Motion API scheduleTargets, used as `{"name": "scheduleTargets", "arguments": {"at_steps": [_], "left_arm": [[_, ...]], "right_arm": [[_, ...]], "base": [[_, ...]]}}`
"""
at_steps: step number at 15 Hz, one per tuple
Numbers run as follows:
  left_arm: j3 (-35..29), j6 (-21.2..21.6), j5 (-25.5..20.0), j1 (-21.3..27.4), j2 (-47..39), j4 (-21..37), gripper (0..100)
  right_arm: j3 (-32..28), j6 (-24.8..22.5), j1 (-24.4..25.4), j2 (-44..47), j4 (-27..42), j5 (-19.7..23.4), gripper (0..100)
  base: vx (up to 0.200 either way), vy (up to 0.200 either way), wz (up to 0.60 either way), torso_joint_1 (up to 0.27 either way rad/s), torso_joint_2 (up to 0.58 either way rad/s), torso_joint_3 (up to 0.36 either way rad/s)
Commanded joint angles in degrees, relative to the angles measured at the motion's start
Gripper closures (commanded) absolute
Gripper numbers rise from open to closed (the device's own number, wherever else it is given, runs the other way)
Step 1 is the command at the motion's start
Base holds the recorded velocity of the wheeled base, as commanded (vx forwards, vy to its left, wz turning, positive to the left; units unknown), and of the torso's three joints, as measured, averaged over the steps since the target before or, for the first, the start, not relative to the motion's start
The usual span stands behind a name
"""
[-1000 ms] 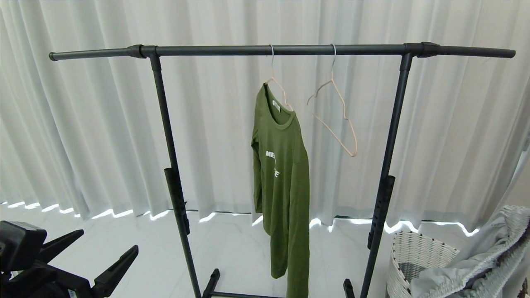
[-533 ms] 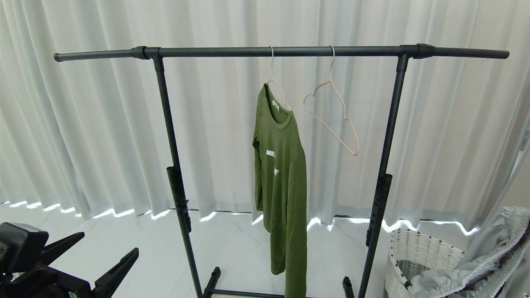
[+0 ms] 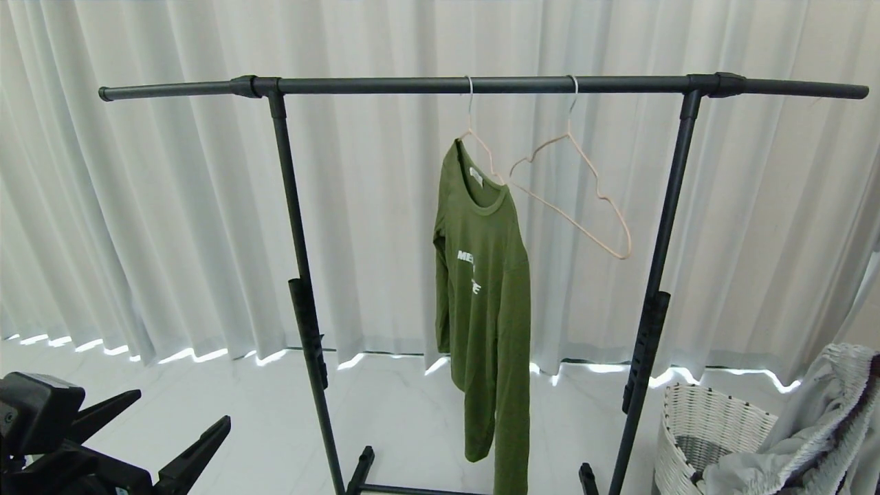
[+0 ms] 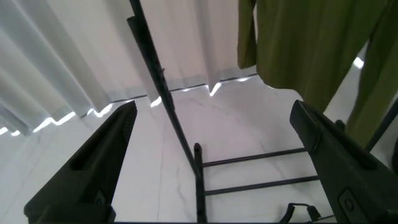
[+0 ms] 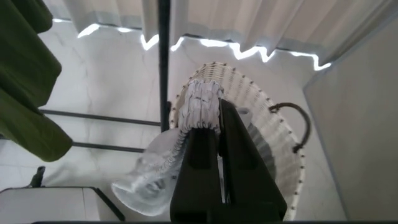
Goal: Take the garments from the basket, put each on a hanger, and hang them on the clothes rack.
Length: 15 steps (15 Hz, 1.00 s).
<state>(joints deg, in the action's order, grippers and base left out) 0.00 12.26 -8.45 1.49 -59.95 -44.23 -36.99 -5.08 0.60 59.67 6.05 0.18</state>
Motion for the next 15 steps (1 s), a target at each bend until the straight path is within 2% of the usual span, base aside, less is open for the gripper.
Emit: {"name": "scheduleTargets", "arguments": {"at_steps": [1,3,4,6,8,9,11,12,14,15], "left_arm": [[0.0,0.0,0.0,0.0,0.0,-0.1,0],[0.0,0.0,0.0,0.0,0.0,-0.1,0],[0.0,0.5,0.2,0.0,-0.7,-0.1,0],[-0.1,3.8,0.3,-0.1,-0.9,-0.2,0],[0.0,6.5,0.0,0.6,-0.5,0.0,0],[0.0,6.6,0.0,1.9,-0.5,0.2,0],[0.0,6.7,0.0,2.1,-0.5,0.6,0],[-0.3,7.1,-0.4,2.7,-1.0,0.8,0],[-1.5,6.8,-3.3,6.7,-1.3,0.8,0],[-2.2,5.8,-6.4,11.3,-1.3,0.8,0]], "right_arm": [[0.0,0.0,0.1,0.3,0.0,0.0,100],[-0.1,0.0,0.4,0.3,0.0,0.1,100],[-0.1,0.0,1.2,0.4,0.0,0.2,100],[0.1,0.5,4.7,1.5,-1.7,0.3,100],[0.2,0.9,7.6,2.9,-4.6,1.1,100],[0.0,2.4,10.9,4.2,-8.6,1.8,100],[-0.1,4.6,14.3,5.1,-12.6,2.5,100],[-0.3,5.5,16.9,5.3,-15.6,4.5,100],[-0.6,5.5,19.1,6.2,-18.3,6.9,100],[-1.0,5.6,20.8,6.9,-19.9,7.3,100]], "base": [[0.000,0.200,0.00,-0.002,0.00,-0.002],[0.000,0.200,0.00,0.002,0.00,0.005],[0.000,0.000,0.00,0.000,0.00,0.000],[0.000,0.000,0.00,0.000,0.00,0.000],[0.000,0.000,0.00,0.000,0.00,0.000],[0.000,0.000,0.00,0.000,0.00,0.000],[0.000,0.000,0.00,0.000,0.00,0.000],[0.000,0.000,0.00,0.000,0.00,0.000],[0.000,0.000,0.00,0.000,0.00,0.000],[0.000,0.000,0.00,0.000,0.00,0.000]]}}
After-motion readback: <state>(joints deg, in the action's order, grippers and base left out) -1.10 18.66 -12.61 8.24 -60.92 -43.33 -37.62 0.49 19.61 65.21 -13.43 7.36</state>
